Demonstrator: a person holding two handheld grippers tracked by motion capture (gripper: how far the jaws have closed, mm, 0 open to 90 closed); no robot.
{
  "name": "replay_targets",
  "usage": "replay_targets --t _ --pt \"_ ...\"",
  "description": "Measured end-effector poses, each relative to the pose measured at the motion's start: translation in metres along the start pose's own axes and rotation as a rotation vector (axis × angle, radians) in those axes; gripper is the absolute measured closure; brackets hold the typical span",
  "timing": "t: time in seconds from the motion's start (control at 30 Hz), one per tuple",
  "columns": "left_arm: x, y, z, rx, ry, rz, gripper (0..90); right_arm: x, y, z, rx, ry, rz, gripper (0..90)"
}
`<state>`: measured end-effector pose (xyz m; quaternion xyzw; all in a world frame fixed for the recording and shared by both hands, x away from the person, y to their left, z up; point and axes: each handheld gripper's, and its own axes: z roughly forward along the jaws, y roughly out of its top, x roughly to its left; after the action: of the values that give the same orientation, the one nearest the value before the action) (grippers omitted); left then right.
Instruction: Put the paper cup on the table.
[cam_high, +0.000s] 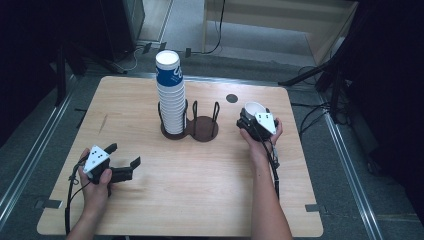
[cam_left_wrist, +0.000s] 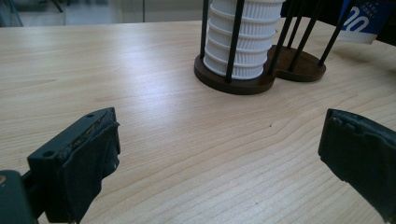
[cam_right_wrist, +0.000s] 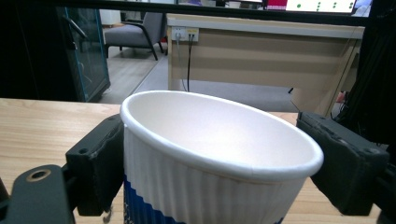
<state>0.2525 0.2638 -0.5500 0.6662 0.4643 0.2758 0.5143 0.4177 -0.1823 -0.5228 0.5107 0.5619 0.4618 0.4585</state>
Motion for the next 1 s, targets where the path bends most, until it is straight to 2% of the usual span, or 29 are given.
replay_targets --t 0.43,0.57,0.83,1.0 --pt "0.001 0.000 0.000 0.005 0.000 -0.003 0.0 -0.002 -0.008 0.000 0.045 0.004 -0.053 13.4" --pt "0.001 0.000 0.001 0.005 0.000 -0.010 0.0 -0.001 -0.008 0.000 0.073 0.026 -0.022 13.0" --pt "0.001 0.000 0.001 0.007 0.000 -0.012 0.0 0.000 -0.009 -0.002 0.087 0.026 -0.031 12.4" --pt "0.002 0.000 0.001 0.008 -0.001 -0.017 0.0 0.001 -0.011 -0.004 0.114 0.035 -0.027 8.0"
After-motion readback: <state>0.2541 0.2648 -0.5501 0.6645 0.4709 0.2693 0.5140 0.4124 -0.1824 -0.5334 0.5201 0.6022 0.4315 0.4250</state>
